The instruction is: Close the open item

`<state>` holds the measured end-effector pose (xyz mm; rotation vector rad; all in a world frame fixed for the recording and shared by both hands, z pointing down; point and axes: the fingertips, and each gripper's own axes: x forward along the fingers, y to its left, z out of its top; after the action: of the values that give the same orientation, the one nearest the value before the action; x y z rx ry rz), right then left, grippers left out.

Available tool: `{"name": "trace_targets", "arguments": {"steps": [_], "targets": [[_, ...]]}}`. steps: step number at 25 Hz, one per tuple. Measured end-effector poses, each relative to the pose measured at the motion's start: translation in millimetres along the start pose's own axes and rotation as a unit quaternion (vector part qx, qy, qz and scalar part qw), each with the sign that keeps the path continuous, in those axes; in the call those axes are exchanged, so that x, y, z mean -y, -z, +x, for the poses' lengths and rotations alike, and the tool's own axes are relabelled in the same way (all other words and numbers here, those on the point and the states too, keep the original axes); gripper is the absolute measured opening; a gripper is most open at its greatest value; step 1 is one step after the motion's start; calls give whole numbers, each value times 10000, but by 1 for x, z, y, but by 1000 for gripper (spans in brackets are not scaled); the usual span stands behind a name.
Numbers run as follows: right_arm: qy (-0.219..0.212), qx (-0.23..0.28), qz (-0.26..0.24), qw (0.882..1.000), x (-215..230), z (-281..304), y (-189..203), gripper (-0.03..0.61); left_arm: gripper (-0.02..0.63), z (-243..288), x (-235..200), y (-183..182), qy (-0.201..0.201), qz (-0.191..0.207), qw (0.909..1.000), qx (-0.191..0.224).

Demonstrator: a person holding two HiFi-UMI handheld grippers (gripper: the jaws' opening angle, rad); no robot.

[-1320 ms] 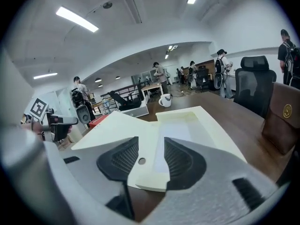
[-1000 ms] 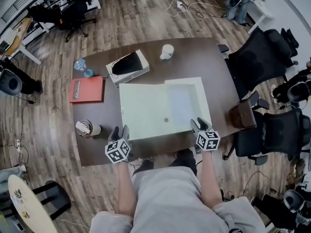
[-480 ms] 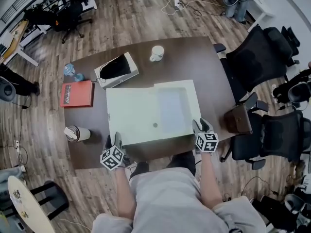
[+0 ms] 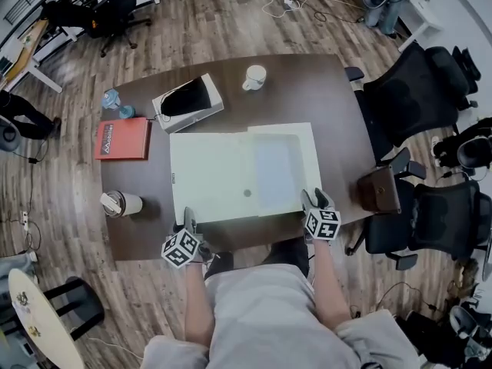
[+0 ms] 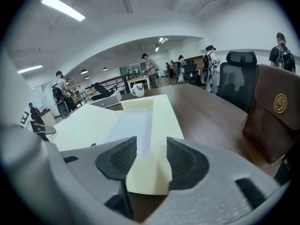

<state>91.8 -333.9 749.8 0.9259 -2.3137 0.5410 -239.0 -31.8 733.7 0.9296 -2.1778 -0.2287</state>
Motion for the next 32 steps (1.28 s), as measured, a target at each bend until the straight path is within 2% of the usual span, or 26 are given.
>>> {"name": "trace_targets", "arguments": {"steps": [5,10,18,26,32], "targets": [[-127,-33,275,9995,-13,0,7,201,50,4,8,-22,420,39,9987,278],[-94,15,452,9989,-30,-9,16,201,28,5,27,-53,672,384,9958,484],[-160,120,909,9957,-55,-17,26,201,23,6,48,-86,1053,896,9889,545],[-219,179,1039,9942,-96,-28,35,201,11,-3,93,-118,1694,1296,9743,729],[-268,239,1270,9913,-117,-36,43,201,11,-9,121,-126,2030,1739,9607,750]]}}
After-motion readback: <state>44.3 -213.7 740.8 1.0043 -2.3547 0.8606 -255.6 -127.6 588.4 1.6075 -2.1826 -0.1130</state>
